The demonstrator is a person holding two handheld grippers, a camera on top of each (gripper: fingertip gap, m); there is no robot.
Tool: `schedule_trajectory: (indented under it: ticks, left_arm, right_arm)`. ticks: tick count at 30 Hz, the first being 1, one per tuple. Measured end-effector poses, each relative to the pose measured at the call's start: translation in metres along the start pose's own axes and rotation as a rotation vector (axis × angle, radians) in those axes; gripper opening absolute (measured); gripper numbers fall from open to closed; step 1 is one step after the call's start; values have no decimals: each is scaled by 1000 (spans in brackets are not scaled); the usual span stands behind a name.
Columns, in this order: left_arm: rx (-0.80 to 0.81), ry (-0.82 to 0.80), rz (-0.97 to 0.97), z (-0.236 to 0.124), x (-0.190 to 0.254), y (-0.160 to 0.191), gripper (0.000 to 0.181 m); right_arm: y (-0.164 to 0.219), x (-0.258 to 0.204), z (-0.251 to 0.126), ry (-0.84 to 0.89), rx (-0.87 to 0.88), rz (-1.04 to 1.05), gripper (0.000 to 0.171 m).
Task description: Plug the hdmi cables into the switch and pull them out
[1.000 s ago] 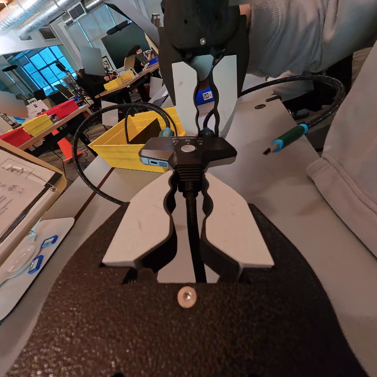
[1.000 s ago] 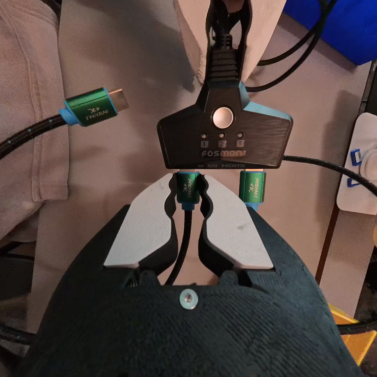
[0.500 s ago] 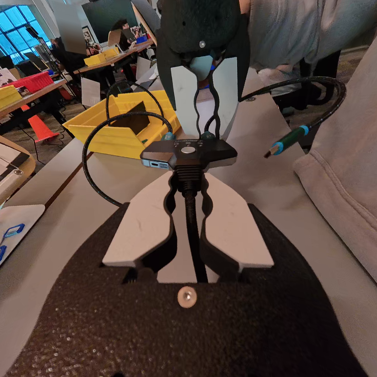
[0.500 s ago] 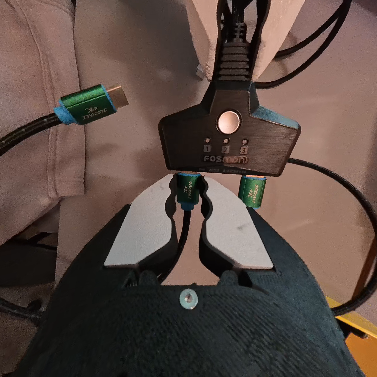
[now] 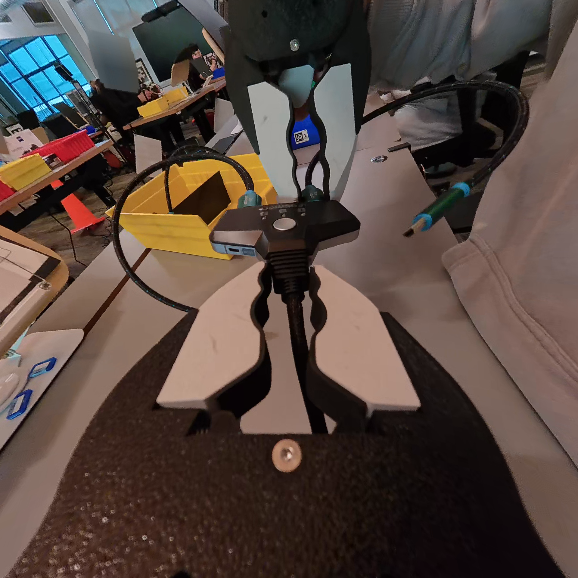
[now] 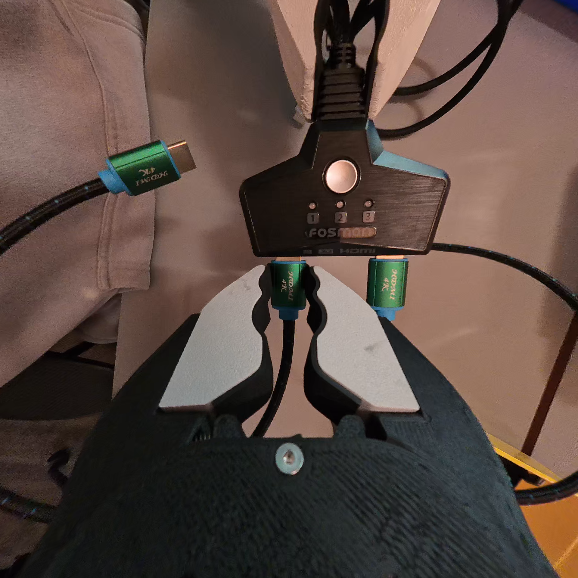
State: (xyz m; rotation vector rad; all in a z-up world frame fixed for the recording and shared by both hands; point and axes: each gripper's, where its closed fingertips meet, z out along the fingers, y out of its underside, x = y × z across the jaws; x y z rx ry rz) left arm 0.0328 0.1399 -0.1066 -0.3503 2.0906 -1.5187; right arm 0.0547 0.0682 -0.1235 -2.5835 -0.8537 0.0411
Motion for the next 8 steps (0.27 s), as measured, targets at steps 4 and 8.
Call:
schedule_trajectory:
  ticks: [4, 8]
  left_arm:
    - [29, 2, 3, -4, -5, -7, 22]
    - [29, 2, -7, -8, -6, -6, 22]
  right_arm:
    - [-7, 3, 5, 34, 43, -14, 21]
    - [-12, 4, 7, 44, 115, -3, 21]
